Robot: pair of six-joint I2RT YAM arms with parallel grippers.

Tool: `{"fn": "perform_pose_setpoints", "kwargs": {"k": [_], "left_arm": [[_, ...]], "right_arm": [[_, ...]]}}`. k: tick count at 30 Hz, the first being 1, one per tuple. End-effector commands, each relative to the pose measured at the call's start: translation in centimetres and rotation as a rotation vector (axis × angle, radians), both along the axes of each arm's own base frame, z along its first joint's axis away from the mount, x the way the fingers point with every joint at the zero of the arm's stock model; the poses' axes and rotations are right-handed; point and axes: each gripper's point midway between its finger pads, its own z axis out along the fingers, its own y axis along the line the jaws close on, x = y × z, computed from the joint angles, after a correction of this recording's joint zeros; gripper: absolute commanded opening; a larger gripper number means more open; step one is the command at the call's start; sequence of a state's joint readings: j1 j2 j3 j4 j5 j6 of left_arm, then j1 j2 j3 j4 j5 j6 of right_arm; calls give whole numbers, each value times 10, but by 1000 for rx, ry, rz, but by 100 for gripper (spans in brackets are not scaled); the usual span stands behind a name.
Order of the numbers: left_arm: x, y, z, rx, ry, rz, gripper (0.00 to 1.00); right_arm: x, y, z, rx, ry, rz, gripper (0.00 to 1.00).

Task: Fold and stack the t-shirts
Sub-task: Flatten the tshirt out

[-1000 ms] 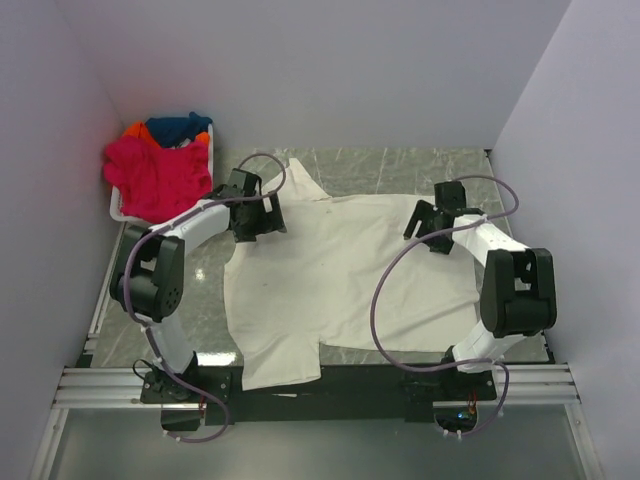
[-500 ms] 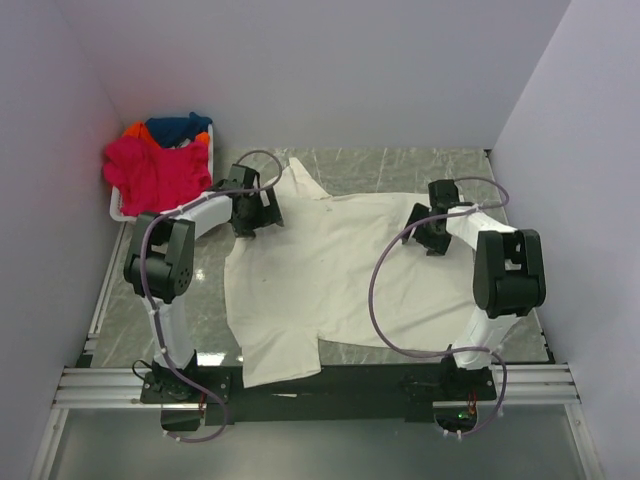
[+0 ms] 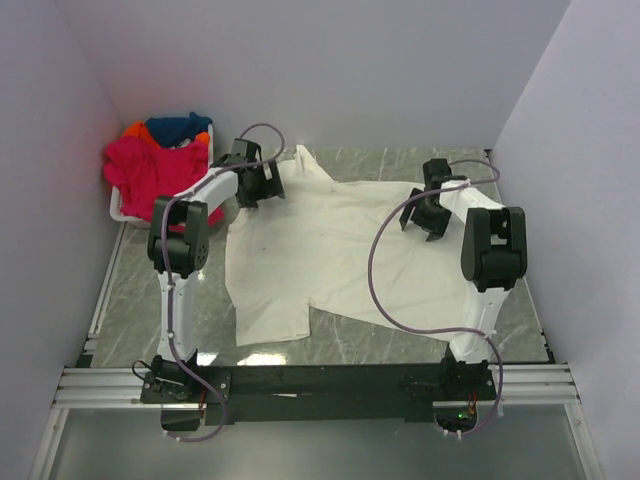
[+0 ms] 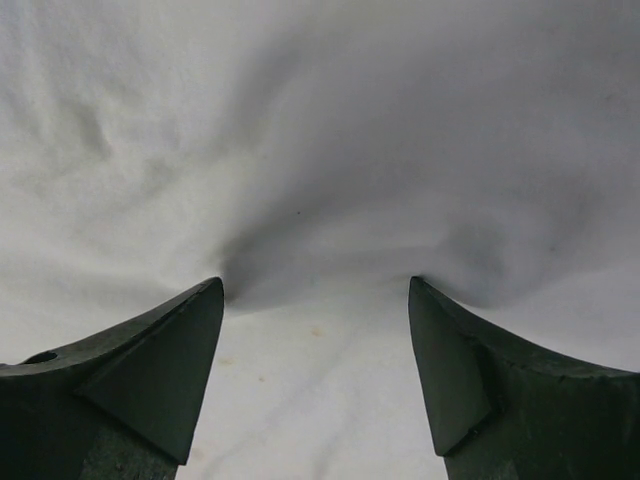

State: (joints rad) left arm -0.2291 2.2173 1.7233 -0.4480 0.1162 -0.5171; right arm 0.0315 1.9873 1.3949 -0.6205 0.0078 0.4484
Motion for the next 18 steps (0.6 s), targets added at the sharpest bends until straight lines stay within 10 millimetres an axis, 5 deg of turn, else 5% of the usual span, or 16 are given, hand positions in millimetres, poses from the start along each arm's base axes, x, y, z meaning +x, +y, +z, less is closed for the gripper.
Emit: {"fn": "perform_pose_setpoints", "kwargs": {"k": [1,6,10,14,15,18], "left_arm": [[9,6,-21,47,37,-52,99],[43,-1,8,27,-54,-54,99],[56,-10,55,-22,-147,-63,99],[46,-8,88,-23,-195,-54,99],[41,-5,110,-26,-226,-43,99],[15,3,122,-27,-222,-16,99]], "right_arm": [[9,-3,-5,-26,45,8,81],[33,-1,7,-19,24,32,81],[48,1,32,-14,-35,56,81],[46,2,58,-15,-96,61,81],[45,2,72,-14,-136,60,81],[27,8,83,11,-162,68,82]]}}
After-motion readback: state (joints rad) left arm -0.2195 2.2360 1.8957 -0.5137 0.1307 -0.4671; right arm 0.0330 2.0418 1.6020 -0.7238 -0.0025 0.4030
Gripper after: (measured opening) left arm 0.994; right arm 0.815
